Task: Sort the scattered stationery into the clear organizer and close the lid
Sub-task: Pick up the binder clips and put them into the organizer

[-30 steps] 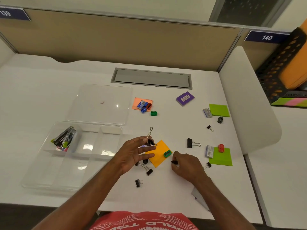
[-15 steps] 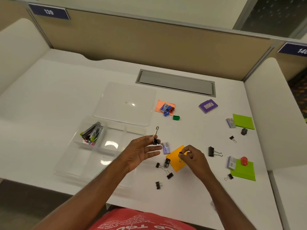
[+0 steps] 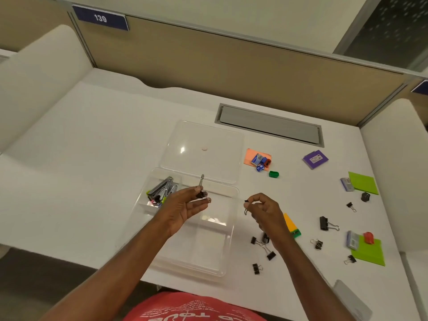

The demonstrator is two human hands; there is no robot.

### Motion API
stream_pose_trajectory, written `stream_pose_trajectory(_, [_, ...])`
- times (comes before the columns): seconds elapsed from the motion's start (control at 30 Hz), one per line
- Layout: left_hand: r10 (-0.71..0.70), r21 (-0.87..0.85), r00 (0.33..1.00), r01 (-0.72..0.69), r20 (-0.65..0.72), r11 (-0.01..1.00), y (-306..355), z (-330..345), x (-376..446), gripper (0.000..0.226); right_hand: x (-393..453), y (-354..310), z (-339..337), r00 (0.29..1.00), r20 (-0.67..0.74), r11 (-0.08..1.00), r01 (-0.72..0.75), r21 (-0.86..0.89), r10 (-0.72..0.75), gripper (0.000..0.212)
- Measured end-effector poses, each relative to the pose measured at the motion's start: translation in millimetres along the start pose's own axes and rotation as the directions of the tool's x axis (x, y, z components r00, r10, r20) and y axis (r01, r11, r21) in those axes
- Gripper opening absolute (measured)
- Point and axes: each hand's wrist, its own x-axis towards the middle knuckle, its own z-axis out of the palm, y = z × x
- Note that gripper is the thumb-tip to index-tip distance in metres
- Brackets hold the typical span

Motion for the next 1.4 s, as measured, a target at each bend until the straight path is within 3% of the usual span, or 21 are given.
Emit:
stream_pose_trajectory(0.2, [0.034,0.093,0.998,-0.029,-0.046,0.995,27.5,-42.0,16.4,0.028,8.1,-29.9,52.7,0.998,-0.002,0.997,0.055,-0.046,-0.055,0.01])
stream_pose_trajectory(0.53, [0.087,0.479,0.996,-0.075,-0.003,0.874,44.6,-66.5,26.2,0.027,23.0,-58.6,121.6,0.997,-0.057,0.984,0.047,-0.169,-0.057,0.011])
stream_pose_trajectory(0.77, [0.083,0.561,0.997,-0.073,0.007,0.825,64.6,-78.5,28.9,0.016,29.5,-68.7,148.5,0.997,-0.08,0.958,-0.006,-0.285,-0.017,0.009])
stream_pose_trajectory(0.93, [0.112,0.574,0.994,-0.1,0.015,0.812,74.5,-82.2,28.8,0.015,25.8,-72.1,153.8,0.999,-0.033,0.977,-0.019,-0.213,0.012,0.016])
stream_pose_trajectory(1.03, [0.148,0.584,0.989,-0.121,0.001,0.803,75.7,-80.0,27.2,0.017,23.6,-74.6,150.0,0.999,-0.051,0.961,-0.015,-0.277,0.001,0.018])
stream_pose_trajectory(1.2, [0.375,0.697,0.923,-0.323,0.083,0.64,71.2,-74.7,26.3,0.023,18.4,-67.0,136.5,0.99,-0.083,0.869,0.056,-0.492,-0.111,0.024])
stream_pose_trajectory(1.3, [0.458,0.791,0.863,-0.426,0.211,0.439,67.0,-71.5,27.8,0.034,15.7,-57.0,127.6,0.983,-0.065,0.81,0.105,-0.578,-0.174,0.035])
stream_pose_trajectory(1.4, [0.45,0.871,0.833,-0.446,0.322,0.204,59.9,-66.1,29.2,0.054,13.5,-49.4,117.1,0.983,-0.036,0.735,0.112,-0.668,-0.183,0.051])
